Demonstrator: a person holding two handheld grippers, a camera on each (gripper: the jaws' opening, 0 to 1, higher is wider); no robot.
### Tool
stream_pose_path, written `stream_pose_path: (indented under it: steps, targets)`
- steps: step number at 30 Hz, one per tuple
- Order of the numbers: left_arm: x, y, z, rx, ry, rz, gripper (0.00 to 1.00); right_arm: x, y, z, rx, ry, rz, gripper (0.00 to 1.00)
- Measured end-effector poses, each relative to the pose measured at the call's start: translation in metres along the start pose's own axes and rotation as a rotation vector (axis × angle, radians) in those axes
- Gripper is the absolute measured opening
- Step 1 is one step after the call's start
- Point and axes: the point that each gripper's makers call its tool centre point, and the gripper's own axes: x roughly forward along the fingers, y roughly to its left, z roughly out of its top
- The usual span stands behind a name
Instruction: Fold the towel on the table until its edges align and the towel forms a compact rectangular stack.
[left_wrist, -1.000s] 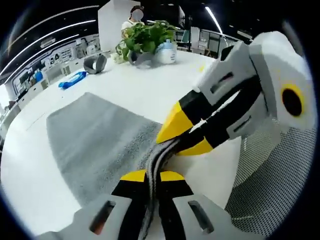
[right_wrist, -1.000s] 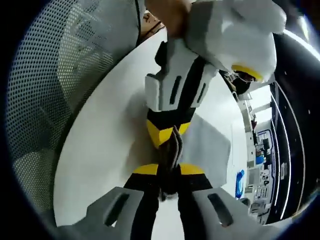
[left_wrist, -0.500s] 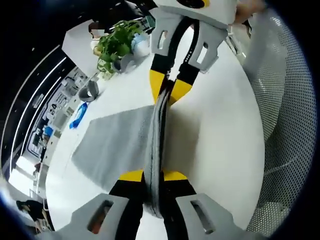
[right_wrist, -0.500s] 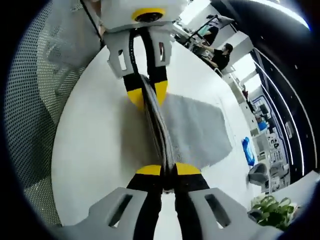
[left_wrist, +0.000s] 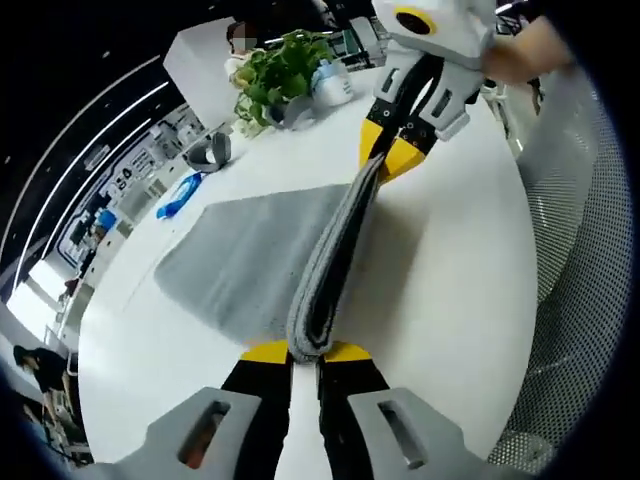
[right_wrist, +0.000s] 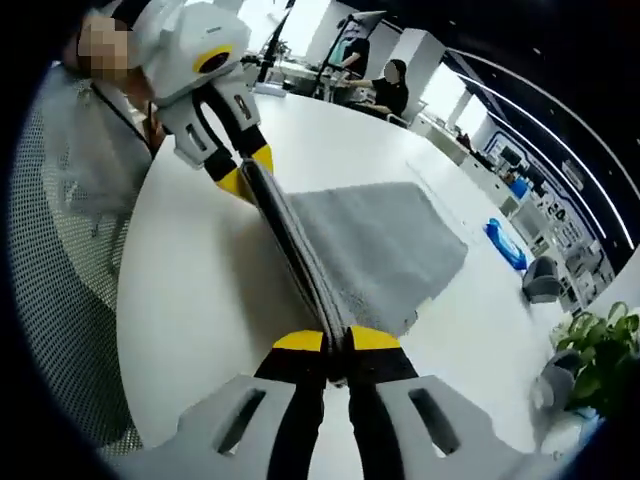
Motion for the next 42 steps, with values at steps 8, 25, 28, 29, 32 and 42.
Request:
stream_pose_path:
  steps: [8, 25, 28, 29, 32, 42]
  targets:
    - [-0.017, 0.028, 0.041, -0.249, -0.242, 0.046, 0.08, -0.027, -0.031, 0.019, 0.237, -0.169, -0.042, 0.04]
    - [-0.046, 0.047, 0.078, -0.669, -0.54, -0.06, 0.08, -0.066, -0.04, 0.051, 0.563, -0.409, 0.045, 0.04]
    - [-0.055, 0.041, 0.091, -0.601, -0.545, -0.064, 0.07, -0.082, -0.038, 0.057, 0.542, -0.424, 0.042, 0.04]
    - [-0.058, 0.038, 0.094, -0.576, -0.544, -0.075, 0.07, -0.089, -0.036, 0.058, 0.531, -0.431, 0.044, 0.04]
    - [-0.069, 0.026, 0.098, -0.502, -0.512, -0.114, 0.07, -0.105, -0.026, 0.057, 0.484, -0.418, 0.065, 0.04]
    - [-0.107, -0.004, 0.104, -0.419, -0.455, -0.271, 0.07, -0.146, 0.009, 0.057, 0.401, -0.373, 0.217, 0.04]
